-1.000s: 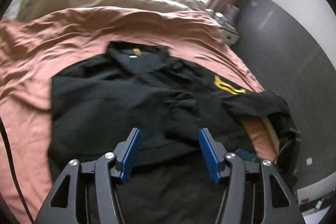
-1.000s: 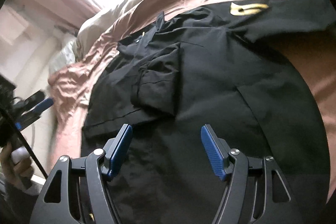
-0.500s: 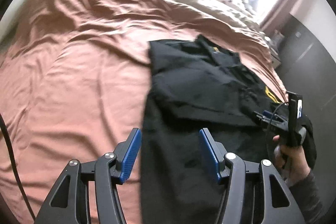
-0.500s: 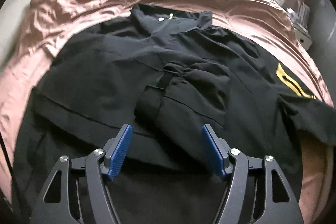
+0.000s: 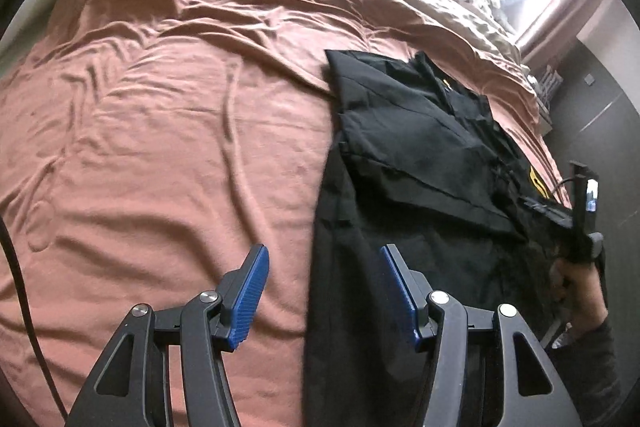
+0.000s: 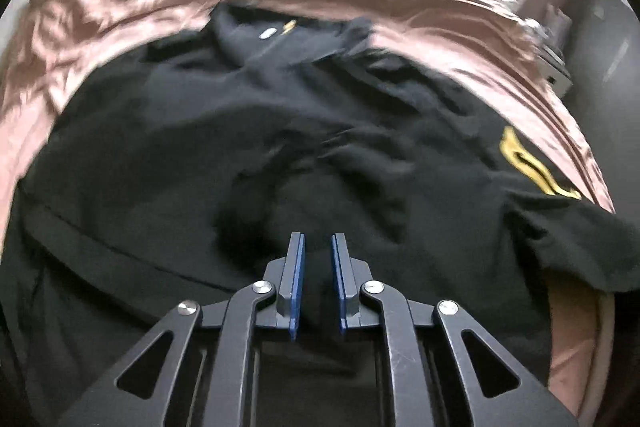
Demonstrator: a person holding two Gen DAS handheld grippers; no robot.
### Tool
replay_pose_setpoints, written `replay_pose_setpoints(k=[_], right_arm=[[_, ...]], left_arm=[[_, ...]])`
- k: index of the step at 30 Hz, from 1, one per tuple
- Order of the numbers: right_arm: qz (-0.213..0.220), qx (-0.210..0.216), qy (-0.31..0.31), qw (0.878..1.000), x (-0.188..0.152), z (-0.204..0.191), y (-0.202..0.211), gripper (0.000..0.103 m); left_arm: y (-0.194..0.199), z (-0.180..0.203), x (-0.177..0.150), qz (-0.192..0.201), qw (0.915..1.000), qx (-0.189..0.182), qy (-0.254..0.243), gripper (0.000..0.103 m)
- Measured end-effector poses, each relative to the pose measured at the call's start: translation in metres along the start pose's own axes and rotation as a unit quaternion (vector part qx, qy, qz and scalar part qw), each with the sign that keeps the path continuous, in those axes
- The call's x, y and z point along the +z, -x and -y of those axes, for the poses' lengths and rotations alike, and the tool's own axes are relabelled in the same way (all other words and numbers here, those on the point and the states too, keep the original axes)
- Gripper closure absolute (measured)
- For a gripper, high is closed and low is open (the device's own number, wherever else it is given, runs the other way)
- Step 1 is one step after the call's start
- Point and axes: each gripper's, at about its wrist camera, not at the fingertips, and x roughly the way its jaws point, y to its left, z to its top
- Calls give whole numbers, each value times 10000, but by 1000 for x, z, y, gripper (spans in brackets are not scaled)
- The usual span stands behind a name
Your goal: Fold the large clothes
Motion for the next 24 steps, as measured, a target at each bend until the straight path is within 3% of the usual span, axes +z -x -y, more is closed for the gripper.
replay_pose_setpoints(k=[7, 13, 14, 15, 16, 17, 24], right_arm=[[100, -1, -1032, 9946, -18, 88, 25, 92], [57, 630, -776, 9950, -17, 75, 26, 88], [44, 743, -725, 9946, -14, 66, 25, 73], [31, 807, -701, 9943, -12, 60, 23, 44], [23, 903, -672, 9936, -7, 53, 20, 31], [47, 1025, -671, 9925, -3, 47, 17, 26], [-346, 962, -516, 9934, 21, 19, -19, 26]], left_arm=[[-32, 24, 9, -154, 9996, -161, -170, 44], [-56, 39, 17, -256, 9992, -83, -313, 44], [-59, 40, 18, -286, 9990, -23, -350, 44], [-64, 41, 20, -338, 9986, 65, -407, 44], [-68, 41, 21, -375, 9982, 141, -455, 44], [-71, 41, 23, -405, 9978, 200, -495, 44], [-95, 39, 31, -525, 9949, 434, -740, 44]])
